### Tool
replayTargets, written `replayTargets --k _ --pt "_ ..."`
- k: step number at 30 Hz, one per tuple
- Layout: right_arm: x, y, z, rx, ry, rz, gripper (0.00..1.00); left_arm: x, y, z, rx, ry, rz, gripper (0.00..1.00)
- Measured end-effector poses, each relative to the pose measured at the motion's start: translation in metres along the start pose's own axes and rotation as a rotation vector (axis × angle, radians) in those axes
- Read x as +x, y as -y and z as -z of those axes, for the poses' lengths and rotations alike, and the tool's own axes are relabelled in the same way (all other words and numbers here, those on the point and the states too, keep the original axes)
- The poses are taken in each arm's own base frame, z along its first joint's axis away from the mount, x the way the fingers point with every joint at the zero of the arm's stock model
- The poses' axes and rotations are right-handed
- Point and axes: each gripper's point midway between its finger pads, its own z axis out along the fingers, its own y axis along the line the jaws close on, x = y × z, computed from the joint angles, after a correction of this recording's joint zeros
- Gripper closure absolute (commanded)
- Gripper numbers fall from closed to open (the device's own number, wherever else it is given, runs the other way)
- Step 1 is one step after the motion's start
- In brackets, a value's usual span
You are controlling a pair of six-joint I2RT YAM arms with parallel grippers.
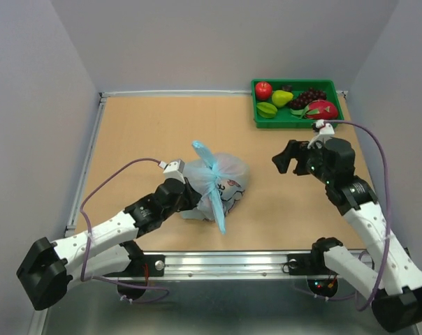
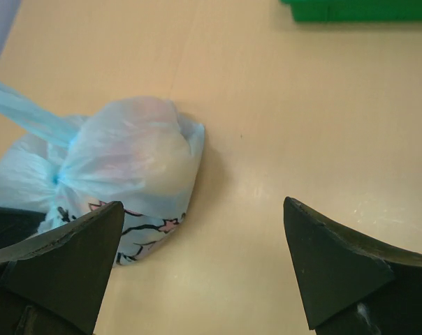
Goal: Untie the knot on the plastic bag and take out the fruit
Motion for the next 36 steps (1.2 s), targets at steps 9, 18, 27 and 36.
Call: replayTargets --k 9,18,27,36 --pt "0.1 -0.053 -0.053 -0.133 -0.333 0.045 0.08 0.005 -0.013 0.012 0.014 0.041 0.058 1.0" --pt "0.17 -0.117 -0.071 -0.205 -0.454 0.225 0.15 0.002 -0.015 0.012 0.001 0.06 0.075 1.0" --pt "0.171 -0.136 -0.098 -0.145 -0.373 0.27 0.17 0.003 -0.019 0.014 0.002 0.072 0.092 1.0" --pt "0.151 -0.133 -0.11 -0.084 -0.268 0.252 0.27 0.006 -0.026 0.015 -0.017 0.08 0.117 1.0"
